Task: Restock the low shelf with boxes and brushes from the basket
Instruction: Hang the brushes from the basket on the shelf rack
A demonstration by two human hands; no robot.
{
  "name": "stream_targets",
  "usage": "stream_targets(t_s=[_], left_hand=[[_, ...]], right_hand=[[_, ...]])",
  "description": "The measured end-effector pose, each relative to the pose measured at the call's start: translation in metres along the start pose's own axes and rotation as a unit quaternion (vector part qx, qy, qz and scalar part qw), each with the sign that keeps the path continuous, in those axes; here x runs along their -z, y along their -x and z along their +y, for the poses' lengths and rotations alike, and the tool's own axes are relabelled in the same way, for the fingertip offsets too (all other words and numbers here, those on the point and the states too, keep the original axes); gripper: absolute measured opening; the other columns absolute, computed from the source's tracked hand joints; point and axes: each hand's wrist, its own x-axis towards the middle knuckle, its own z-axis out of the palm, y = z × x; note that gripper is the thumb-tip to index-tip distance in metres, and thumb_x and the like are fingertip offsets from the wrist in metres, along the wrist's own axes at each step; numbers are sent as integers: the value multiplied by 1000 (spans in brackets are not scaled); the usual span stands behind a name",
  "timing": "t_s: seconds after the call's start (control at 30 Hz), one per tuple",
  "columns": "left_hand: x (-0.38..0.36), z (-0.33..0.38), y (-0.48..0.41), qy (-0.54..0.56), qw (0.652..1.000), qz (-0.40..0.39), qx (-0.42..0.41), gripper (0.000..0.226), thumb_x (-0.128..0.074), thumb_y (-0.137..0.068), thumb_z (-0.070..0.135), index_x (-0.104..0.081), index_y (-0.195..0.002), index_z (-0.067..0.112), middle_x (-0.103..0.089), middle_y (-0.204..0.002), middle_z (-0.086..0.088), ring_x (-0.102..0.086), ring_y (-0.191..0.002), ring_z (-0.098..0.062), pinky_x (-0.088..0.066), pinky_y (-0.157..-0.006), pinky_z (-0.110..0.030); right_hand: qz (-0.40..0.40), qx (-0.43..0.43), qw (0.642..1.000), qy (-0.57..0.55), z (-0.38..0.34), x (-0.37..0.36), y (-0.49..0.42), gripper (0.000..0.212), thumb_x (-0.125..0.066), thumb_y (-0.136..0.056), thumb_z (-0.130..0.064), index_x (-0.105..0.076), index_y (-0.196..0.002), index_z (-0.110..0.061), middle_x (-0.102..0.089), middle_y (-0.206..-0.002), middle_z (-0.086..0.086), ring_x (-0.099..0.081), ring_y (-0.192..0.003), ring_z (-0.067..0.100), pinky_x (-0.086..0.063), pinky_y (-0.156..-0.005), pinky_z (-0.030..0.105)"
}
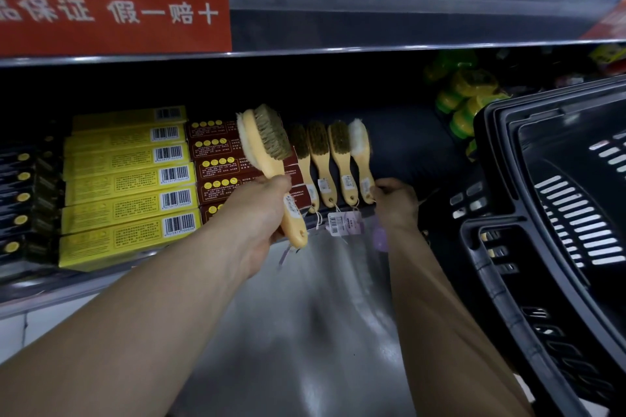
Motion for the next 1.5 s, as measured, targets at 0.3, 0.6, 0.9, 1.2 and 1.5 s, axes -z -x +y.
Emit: stream_targets(t_s=[0.3,0.6,0.9,1.2,1.5], left_hand=[[4,-6,-2,-32,996,-54,-60,18,-57,-91,8,-61,-81,22,-67,-77,3,-63,-68,-8,-53,-46,-18],[-13,-3,-4,-10,995,-32,-90,16,-66,-85,7,-66,-99,16,-71,-87,-4,-68,-74,-13,-58,-60,-25],[-64,2,6,-104,986,-20,-125,18,-56,-93,13,-67,-107,14,-61,-83,1,-51,-65,-6,-44,-60,-18],[-70,19,-12,-374,900,-31,-223,14,-62,-88,12,-67,-101,15,-60,-95,-5,-57,-85,-19,-47,-75,-27],[-61,-35,-74,-535,779,-77,-317,29,-62,-87,17,-62,-115,22,-66,-109,1,-58,-97,-15,-46,-80,-24]], right_hand=[[12,50,988,147,-6,8,5,28,-52,-92,-12,-64,-117,-11,-63,-120,12,-57,-112,30,-48,-94,38],[-353,75,904,-232,-59,33,89,32,-50,-93,-37,-70,-102,-14,-71,-99,12,-67,-95,29,-54,-83,37],[-272,65,928,-248,-61,65,83,27,-58,-88,-1,-60,-114,4,-68,-82,8,-64,-64,15,-52,-55,27],[-125,70,966,-213,-40,86,48,19,-61,-88,-4,-62,-77,-19,-66,-70,-2,-63,-58,7,-53,-63,28],[52,10,990,-128,6,23,-10,29,-62,-88,-23,-59,-114,-10,-66,-109,10,-62,-101,26,-50,-89,41]])
